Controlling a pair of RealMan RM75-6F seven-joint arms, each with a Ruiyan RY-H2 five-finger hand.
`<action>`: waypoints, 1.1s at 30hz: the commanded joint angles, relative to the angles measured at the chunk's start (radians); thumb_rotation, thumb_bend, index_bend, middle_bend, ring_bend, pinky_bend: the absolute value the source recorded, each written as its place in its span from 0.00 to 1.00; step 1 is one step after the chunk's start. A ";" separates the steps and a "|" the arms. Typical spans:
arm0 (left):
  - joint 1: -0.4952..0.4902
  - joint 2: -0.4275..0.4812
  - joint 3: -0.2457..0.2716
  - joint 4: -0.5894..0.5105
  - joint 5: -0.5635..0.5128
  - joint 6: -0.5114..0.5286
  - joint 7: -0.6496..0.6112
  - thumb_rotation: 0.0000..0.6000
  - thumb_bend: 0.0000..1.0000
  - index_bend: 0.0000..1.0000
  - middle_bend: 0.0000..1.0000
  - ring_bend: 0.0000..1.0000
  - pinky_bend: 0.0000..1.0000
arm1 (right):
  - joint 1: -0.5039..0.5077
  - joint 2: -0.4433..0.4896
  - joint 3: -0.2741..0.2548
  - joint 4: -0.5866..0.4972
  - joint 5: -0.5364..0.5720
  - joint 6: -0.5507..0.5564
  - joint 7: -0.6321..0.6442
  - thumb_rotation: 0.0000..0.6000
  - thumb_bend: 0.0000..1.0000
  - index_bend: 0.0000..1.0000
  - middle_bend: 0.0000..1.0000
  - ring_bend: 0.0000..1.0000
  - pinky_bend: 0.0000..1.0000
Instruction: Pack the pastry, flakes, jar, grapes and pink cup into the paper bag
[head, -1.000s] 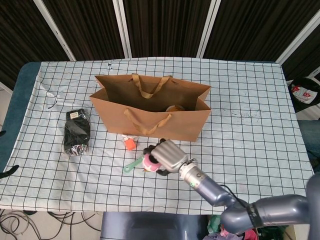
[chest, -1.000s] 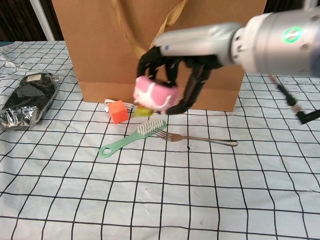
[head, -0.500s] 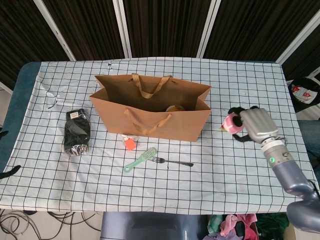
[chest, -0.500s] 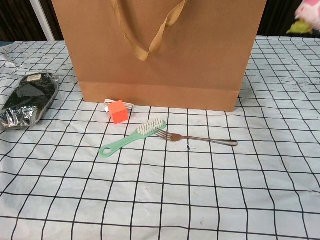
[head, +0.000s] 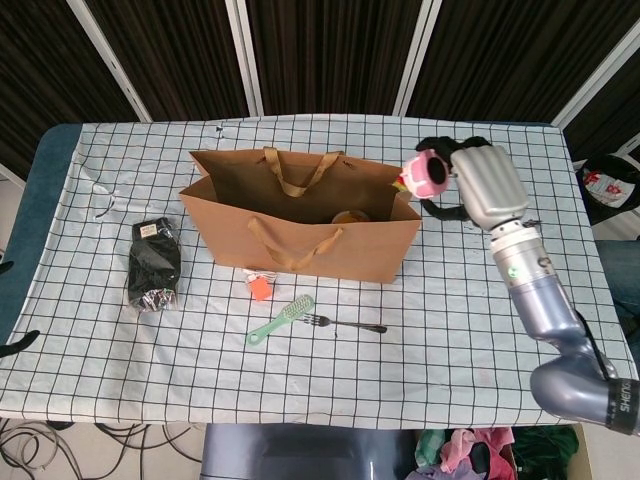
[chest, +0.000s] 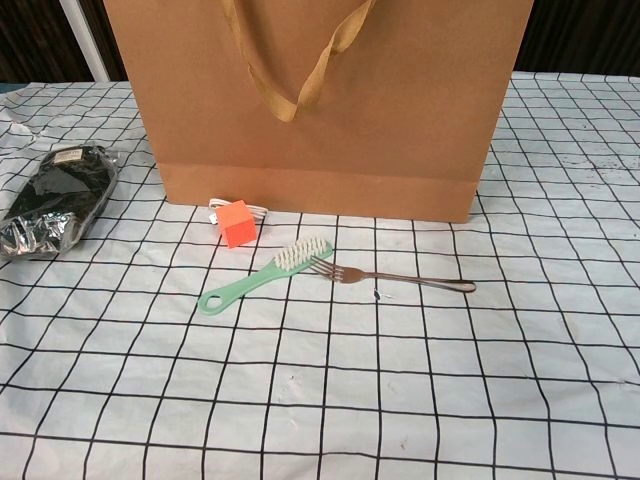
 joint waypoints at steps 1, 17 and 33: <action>0.001 0.001 -0.002 0.002 -0.002 0.001 -0.004 1.00 0.05 0.15 0.07 0.02 0.13 | 0.070 -0.068 0.039 0.012 0.030 -0.018 -0.066 1.00 0.39 0.49 0.42 0.46 0.29; 0.006 0.010 0.001 0.004 0.009 0.008 -0.025 1.00 0.05 0.15 0.07 0.02 0.13 | 0.222 -0.187 0.037 0.016 0.218 -0.096 -0.275 1.00 0.24 0.07 0.07 0.20 0.27; 0.010 0.007 -0.003 -0.002 -0.001 0.015 -0.011 1.00 0.05 0.15 0.07 0.02 0.13 | 0.069 -0.027 0.028 -0.124 0.170 0.166 -0.297 1.00 0.13 0.00 0.02 0.18 0.26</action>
